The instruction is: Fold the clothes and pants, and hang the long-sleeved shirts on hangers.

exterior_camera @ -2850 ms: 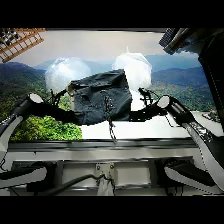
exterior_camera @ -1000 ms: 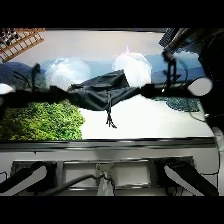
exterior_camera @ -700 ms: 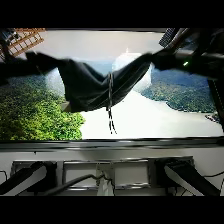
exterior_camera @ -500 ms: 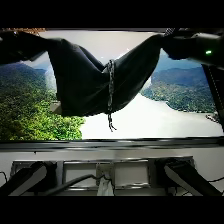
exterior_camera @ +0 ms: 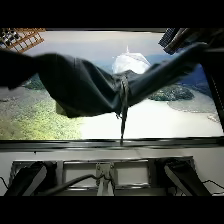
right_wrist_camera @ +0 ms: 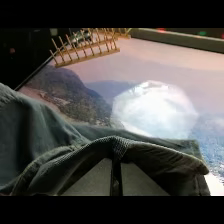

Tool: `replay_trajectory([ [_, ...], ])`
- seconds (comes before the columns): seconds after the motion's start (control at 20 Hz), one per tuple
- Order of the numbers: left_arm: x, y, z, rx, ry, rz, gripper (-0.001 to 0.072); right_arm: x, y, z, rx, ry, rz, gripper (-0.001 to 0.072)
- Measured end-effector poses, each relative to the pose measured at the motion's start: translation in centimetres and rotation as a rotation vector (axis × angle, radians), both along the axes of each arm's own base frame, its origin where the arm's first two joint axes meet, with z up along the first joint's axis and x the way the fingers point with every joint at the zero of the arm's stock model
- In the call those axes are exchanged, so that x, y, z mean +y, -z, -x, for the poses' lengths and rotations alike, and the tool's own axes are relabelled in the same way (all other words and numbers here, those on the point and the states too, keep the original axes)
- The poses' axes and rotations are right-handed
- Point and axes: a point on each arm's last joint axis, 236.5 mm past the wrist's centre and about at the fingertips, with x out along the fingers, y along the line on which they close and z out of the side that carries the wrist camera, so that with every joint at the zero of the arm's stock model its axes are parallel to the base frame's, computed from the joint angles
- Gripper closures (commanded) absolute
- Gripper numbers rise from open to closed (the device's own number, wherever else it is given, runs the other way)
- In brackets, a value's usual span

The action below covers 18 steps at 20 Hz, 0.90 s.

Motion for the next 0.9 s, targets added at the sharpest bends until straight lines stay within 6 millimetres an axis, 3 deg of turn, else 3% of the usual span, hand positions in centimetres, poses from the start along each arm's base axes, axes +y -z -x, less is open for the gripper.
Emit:
replay_trajectory([
  [0.15,-0.1,1.2,2.4,0.026,0.018,-0.073,0.0698,-0.2,-0.1,1.8,0.035,0.014,-0.04,0.0682],
  [0.3,0.7,4.4,0.9,0.107,-0.015,-0.16,0.0698,-0.1,2.1,-0.2,0.151,0.041,-0.056,0.0682],
  [0.4,1.1,8.0,-1.5,0.214,-0.023,-0.213,0.0698,0.2,5.4,-3.3,0.284,0.058,-0.053,0.0681],
  [0.5,0.9,12.9,-4.4,0.342,0.004,-0.262,0.0699,0.6,10.5,-7.2,0.445,0.077,-0.031,0.0681],
  [0.75,0.5,26.5,-13.7,0.61,0.005,-0.295,0.07,1.8,23.5,-19.3,0.678,0.127,-0.018,0.0681],
  [0.9,1.5,31.6,-17.3,0.705,-0.029,-0.227,0.0699,2.6,29.1,-25.3,0.711,0.155,-0.048,0.0682],
])
